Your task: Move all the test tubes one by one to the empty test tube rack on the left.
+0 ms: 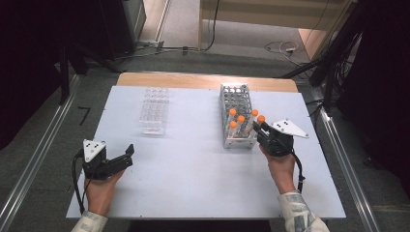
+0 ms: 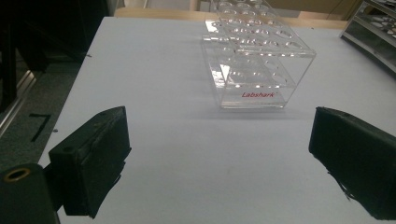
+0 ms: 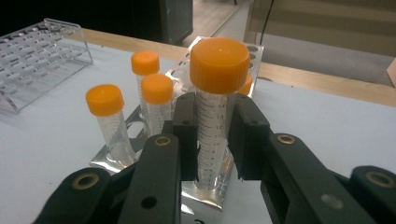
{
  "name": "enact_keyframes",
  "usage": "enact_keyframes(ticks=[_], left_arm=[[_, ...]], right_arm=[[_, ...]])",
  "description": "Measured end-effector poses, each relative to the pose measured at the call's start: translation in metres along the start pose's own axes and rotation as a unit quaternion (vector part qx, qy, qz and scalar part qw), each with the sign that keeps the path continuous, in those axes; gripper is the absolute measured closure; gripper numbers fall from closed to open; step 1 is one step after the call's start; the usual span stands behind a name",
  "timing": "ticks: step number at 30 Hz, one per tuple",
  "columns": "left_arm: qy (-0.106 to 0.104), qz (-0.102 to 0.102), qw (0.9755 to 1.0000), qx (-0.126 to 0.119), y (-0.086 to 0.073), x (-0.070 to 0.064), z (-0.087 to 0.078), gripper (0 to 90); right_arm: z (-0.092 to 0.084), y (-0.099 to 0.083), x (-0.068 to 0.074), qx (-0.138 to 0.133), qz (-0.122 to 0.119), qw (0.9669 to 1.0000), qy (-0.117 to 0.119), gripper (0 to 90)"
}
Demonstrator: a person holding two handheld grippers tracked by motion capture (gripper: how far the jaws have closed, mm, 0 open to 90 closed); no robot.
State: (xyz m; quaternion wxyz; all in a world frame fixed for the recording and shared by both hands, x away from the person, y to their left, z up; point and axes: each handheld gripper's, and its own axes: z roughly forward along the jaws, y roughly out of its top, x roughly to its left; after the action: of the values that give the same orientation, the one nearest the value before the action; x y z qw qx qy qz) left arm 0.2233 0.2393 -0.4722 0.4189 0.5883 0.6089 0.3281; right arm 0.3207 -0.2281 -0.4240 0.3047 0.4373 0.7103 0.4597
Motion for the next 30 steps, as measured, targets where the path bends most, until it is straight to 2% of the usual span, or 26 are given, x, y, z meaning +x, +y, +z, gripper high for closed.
enact_keyframes(ticks=[6, 9, 16, 22, 27, 28, 30], left_arm=[[0.001, 0.003, 1.0000, 0.002, 0.000, -0.001, 0.000, 5.1], [-0.003, 0.003, 1.0000, 0.000, 0.000, -0.001, 0.000, 5.2], [-0.012, 0.005, 0.9999, 0.000, 0.001, -0.004, -0.001, 5.2], [-0.020, 0.007, 0.9998, 0.000, 0.002, -0.010, -0.001, 5.2], [-0.028, 0.014, 0.9995, -0.002, 0.003, -0.016, 0.000, 5.6], [-0.037, 0.011, 0.9993, -0.002, 0.004, -0.019, 0.001, 5.7], [-0.041, 0.012, 0.9991, -0.003, 0.006, -0.023, 0.001, 6.0]], right_arm=[[-0.015, 0.011, 0.001, -0.014, 0.006, 0.9999, 0.007, 72.1], [-0.019, 0.013, 0.005, -0.009, 0.005, 0.9998, 0.019, 72.1], [-0.021, 0.006, 0.021, 0.011, -0.004, 0.9988, 0.048, 72.2], [-0.022, 0.003, 0.034, 0.017, -0.013, 0.9974, 0.069, 72.1], [-0.016, -0.001, 0.049, 0.027, -0.030, 0.9956, 0.085, 72.1], [-0.016, -0.002, 0.052, 0.029, -0.031, 0.9952, 0.088, 72.1], [-0.014, -0.003, 0.057, 0.032, -0.034, 0.9944, 0.095, 72.1]])
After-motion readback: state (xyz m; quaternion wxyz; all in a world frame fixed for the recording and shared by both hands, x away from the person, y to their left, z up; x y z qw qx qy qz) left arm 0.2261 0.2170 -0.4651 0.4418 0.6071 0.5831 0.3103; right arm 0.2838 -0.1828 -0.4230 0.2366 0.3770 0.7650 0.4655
